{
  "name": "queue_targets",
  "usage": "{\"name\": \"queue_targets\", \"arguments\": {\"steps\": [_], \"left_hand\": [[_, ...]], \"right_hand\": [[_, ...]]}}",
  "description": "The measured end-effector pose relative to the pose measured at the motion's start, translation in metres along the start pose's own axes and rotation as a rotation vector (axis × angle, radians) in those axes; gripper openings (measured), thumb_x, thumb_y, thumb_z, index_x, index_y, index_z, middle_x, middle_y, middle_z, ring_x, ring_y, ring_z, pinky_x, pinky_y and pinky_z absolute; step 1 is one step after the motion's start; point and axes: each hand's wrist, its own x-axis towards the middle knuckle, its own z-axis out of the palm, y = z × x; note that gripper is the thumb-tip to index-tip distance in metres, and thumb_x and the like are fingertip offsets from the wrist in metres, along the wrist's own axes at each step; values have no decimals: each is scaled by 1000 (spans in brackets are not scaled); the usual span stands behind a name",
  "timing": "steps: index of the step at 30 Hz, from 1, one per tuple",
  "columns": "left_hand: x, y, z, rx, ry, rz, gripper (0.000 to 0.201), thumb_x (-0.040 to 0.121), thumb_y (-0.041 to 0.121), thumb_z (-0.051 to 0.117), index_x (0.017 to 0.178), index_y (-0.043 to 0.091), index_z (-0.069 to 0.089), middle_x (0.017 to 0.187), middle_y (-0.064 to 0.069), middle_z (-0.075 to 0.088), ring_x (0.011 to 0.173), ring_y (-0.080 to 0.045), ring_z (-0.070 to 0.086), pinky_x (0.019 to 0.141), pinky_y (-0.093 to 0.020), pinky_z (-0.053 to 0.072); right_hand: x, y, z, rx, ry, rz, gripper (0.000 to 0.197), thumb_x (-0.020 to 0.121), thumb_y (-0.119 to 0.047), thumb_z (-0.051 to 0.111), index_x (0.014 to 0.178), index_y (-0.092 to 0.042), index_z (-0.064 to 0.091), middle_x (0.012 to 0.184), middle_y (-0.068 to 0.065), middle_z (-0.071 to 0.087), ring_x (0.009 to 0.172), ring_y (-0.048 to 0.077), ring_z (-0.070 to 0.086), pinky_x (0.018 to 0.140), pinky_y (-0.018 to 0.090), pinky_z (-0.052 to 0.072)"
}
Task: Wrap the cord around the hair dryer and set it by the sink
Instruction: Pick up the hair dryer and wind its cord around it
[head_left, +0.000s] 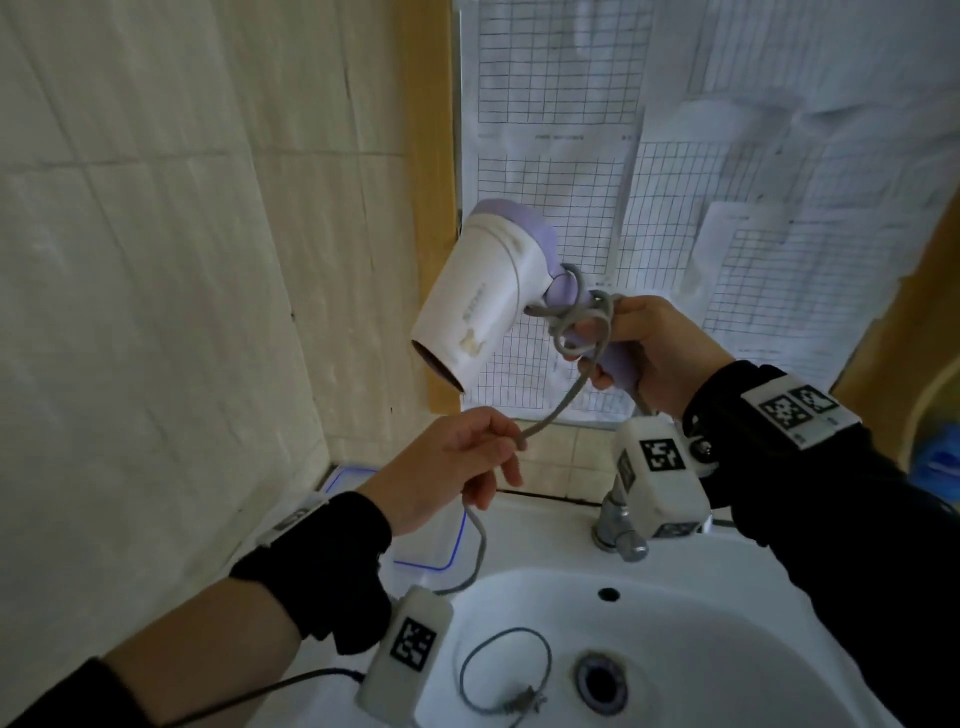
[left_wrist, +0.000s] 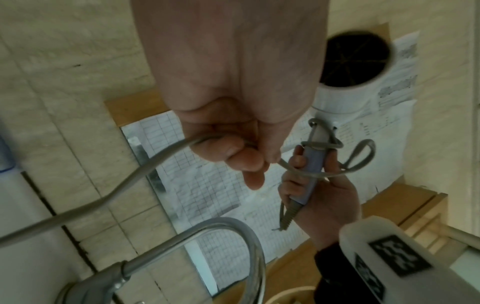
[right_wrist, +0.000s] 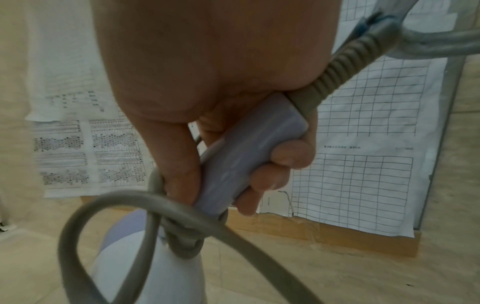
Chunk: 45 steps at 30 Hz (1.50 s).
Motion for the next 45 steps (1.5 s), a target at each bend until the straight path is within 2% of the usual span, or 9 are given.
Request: {"name": "queue_targets", "arguments": {"steps": [8, 11, 15, 18, 20, 26, 33, 40, 45], "left_hand": [[11, 5, -19, 128, 168, -36, 22, 79, 17, 63, 62, 10, 51, 52, -4, 51, 47, -15, 46, 57, -28, 44], [9, 13, -25, 171, 232, -59, 28, 90, 2, 51, 71, 22, 47, 56, 16, 56, 52, 6, 56, 50, 1, 40], [22, 31, -36, 101, 324, 16, 50, 92, -10, 37, 61, 22, 61, 38, 15, 56, 37, 11, 51, 46, -2, 37], [37, 35, -54, 105, 421, 49, 24, 81, 7, 56, 59, 14, 50, 39, 14, 60, 42, 7, 53, 52, -8, 42], [42, 42, -63, 240, 374, 81, 14, 63, 25, 62, 61, 17, 51, 52, 14, 61, 55, 3, 54, 60, -13, 43], [49, 75, -65, 542, 313, 111, 28, 78, 28, 71, 62, 16, 52, 57, 2, 48, 50, -6, 44, 51, -18, 39], [49, 112, -30, 365, 262, 149, 23, 90, 21, 56, 83, 0, 62, 34, 14, 47, 33, 1, 38, 39, -11, 31], [35, 119, 21, 90, 59, 145, 18, 96, 11, 42, 95, 2, 58, 66, -4, 56, 48, -9, 53, 44, -19, 45], [35, 101, 30, 97, 30, 179, 18, 96, 10, 43, 100, 0, 57, 63, -3, 54, 47, -10, 51, 48, -19, 47]], "right_hand": [[-5, 2, -5, 24, -163, -23, 16, 77, 9, 52, 69, 5, 65, 57, 13, 59, 41, 19, 48, 40, 23, 37], [-6, 3, -7, 18, -275, -30, 9, 62, -1, 62, 65, 4, 69, 57, 14, 61, 41, 20, 49, 41, 22, 38], [-5, 4, -13, -47, -453, -31, 37, 43, -29, 83, 67, -2, 74, 57, 11, 66, 44, 19, 51, 43, 21, 40], [-4, 1, -14, -121, -519, -18, 23, 52, -26, 81, 65, -9, 75, 57, 6, 67, 46, 17, 52, 46, 23, 39], [-6, -6, -13, -264, -501, -14, 5, 62, -10, 72, 66, -8, 74, 55, 1, 66, 46, 14, 51, 49, 26, 39], [-3, -21, 4, -1112, -364, 9, 11, 74, -21, 69, 74, -10, 71, 54, -10, 63, 46, 3, 52, 53, 22, 43], [8, -19, 13, -1352, 25, -60, 23, 85, -36, 59, 65, -24, 55, 66, -7, 53, 59, 6, 47, 50, 20, 34], [18, -21, 12, -800, 329, -150, 25, 83, -25, 57, 59, -18, 54, 57, -2, 55, 53, 11, 52, 51, 20, 45], [16, -27, 4, -254, 268, -140, 12, 79, -12, 62, 67, -9, 64, 39, -4, 53, 38, 12, 44, 43, 27, 33]]}}
